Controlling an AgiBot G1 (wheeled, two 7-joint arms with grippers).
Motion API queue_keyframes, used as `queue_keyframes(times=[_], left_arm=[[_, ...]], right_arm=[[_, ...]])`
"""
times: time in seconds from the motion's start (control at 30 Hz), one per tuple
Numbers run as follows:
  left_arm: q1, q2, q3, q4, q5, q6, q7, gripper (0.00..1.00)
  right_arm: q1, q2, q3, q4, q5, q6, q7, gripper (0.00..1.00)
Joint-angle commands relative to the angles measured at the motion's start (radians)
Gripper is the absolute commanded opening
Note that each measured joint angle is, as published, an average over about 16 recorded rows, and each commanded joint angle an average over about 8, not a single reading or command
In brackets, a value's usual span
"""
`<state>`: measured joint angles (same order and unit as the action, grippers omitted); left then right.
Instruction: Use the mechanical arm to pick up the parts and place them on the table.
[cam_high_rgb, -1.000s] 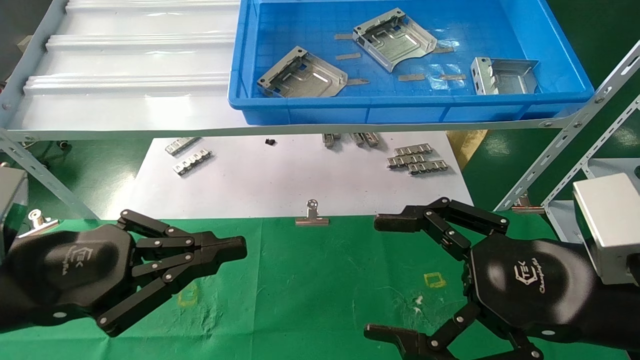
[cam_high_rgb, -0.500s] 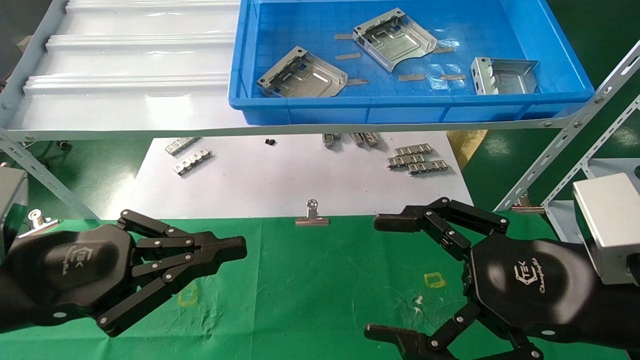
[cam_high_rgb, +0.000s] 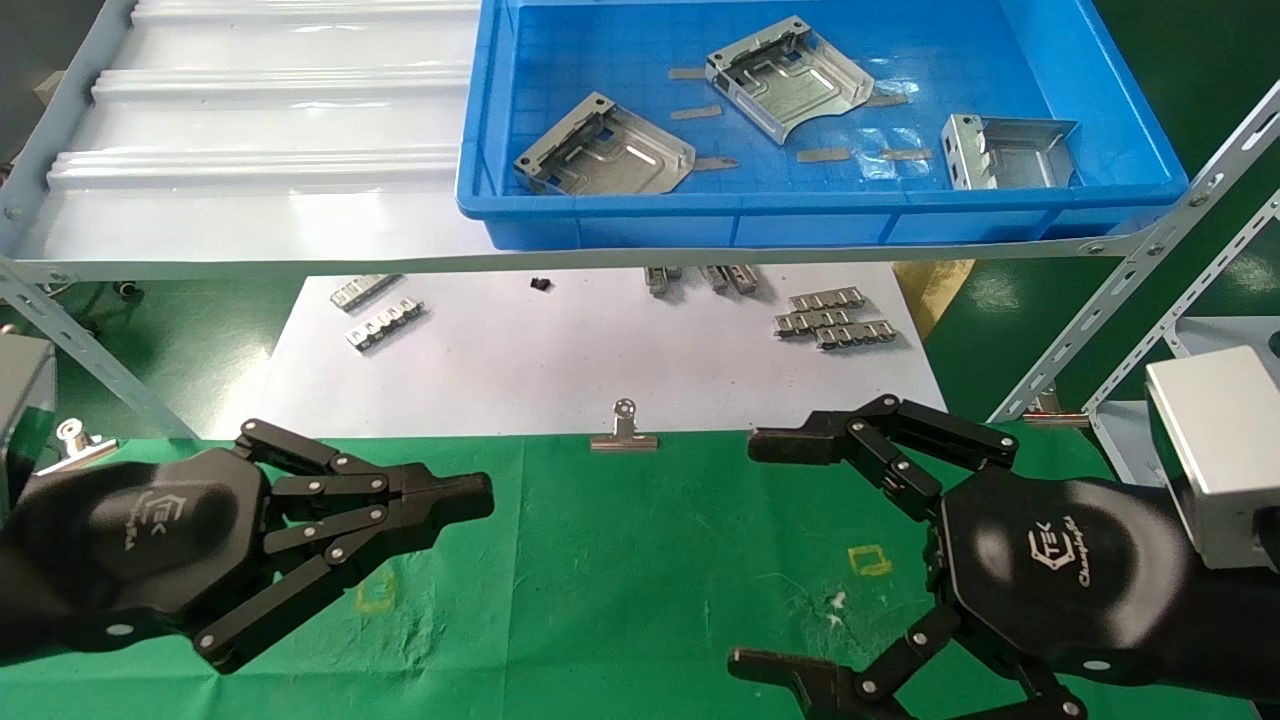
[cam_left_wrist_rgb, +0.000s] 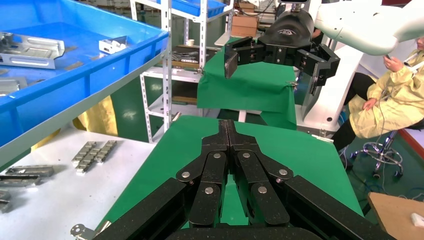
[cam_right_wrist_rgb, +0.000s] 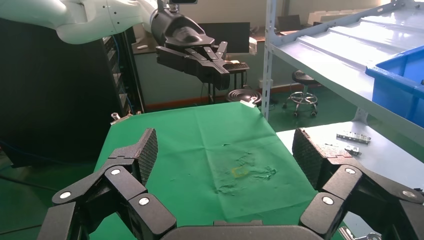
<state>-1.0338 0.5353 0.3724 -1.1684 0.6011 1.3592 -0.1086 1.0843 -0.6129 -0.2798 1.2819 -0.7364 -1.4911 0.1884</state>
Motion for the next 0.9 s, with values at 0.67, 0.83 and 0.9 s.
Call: queue_keyframes(times=[0.67,0.83,0.9], left_arm=[[0.000,0.000,0.000,0.000,0.000,0.000,0.000,0.00],[0.000,0.000,0.000,0.000,0.000,0.000,0.000,0.52],[0.000,0.000,0.000,0.000,0.000,0.000,0.000,0.77]], right_arm=[[0.590,-0.320,-0.180,-0.352,-0.402,0.256,0.192,1.00],[0.725,-0.450,-0.244,-0.611,-0.537,0.364,0.187,1.00],[0.767,-0.497,-0.266,-0.705,-0.579,0.399,0.173,1.00]])
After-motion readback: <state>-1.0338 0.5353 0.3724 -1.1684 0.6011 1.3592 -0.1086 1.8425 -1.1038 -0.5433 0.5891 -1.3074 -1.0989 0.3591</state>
